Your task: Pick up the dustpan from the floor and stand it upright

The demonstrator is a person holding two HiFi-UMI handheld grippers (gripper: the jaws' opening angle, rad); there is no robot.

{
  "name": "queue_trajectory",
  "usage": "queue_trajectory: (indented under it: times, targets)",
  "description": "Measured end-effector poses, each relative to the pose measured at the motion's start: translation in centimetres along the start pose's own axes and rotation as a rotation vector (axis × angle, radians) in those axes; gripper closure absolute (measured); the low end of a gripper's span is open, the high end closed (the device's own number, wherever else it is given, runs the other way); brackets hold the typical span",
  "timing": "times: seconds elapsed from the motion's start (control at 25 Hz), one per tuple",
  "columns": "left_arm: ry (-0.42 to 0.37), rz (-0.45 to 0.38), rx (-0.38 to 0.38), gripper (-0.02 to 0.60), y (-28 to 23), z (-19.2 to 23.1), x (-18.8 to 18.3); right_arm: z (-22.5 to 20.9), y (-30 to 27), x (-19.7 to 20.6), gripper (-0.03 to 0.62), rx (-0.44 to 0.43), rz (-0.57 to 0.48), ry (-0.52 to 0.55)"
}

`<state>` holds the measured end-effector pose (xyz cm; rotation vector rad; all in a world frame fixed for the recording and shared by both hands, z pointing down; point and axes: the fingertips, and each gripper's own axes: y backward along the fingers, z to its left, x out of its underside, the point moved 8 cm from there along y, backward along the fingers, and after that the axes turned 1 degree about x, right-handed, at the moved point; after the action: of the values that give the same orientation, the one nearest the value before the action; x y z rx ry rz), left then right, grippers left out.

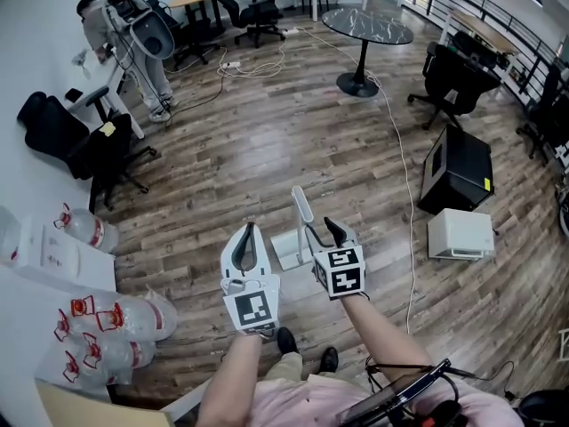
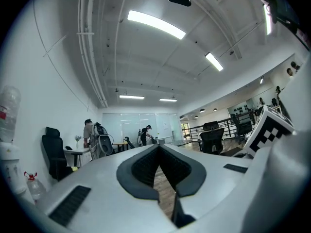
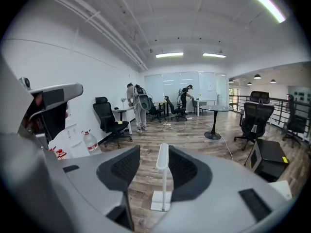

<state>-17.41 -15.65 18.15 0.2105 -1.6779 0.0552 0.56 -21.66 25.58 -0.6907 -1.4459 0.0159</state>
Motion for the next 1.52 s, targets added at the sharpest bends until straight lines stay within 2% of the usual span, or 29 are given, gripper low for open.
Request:
queue_trajectory:
  times: [0.16, 0.36, 0.56, 0.68, 0.96, 1.08, 1.52]
  targets:
    - [0.015, -0.016, -0.014, 0.572, 1.1, -0.6, -2.3, 0.4, 2.7, -2.4, 0.413, -0.018, -0.089, 0.006]
    - [-0.011, -0.049, 0.000, 0.572, 2.0, -1.6, -5.6, 1.1, 7.2, -5.9, 0.439, -0.029, -0.226, 0.035]
    - [0.021, -0.087, -0.011, 0.572, 2.9, -2.3, -8.9, 1.8, 11.2, -8.4, 0.471, -0.035, -0.342, 0.071]
    - [-0.009, -0.124, -0.022, 0.572, 3.5, -2.2, -10.2, 2.2, 12.9, -9.3, 0.496, -0.039, -0.387, 0.070]
    - [-0.034, -0.138, -0.037, 0.572, 4.4, -2.7, -11.7, 2.2, 15.1, -9.7, 0.589, -0.028, -0.432, 0.080]
    - [-0.016, -0.137, -0.036, 0.572, 4.6, -3.0, -12.3, 2.1, 15.3, -9.6, 0.592, -0.019, -0.427, 0.080]
    - [-0.022, -0.117, -0.039, 0.572, 4.4, -3.3, -12.3, 1.4, 15.5, -9.5, 0.592, -0.001, -0.429, 0.087]
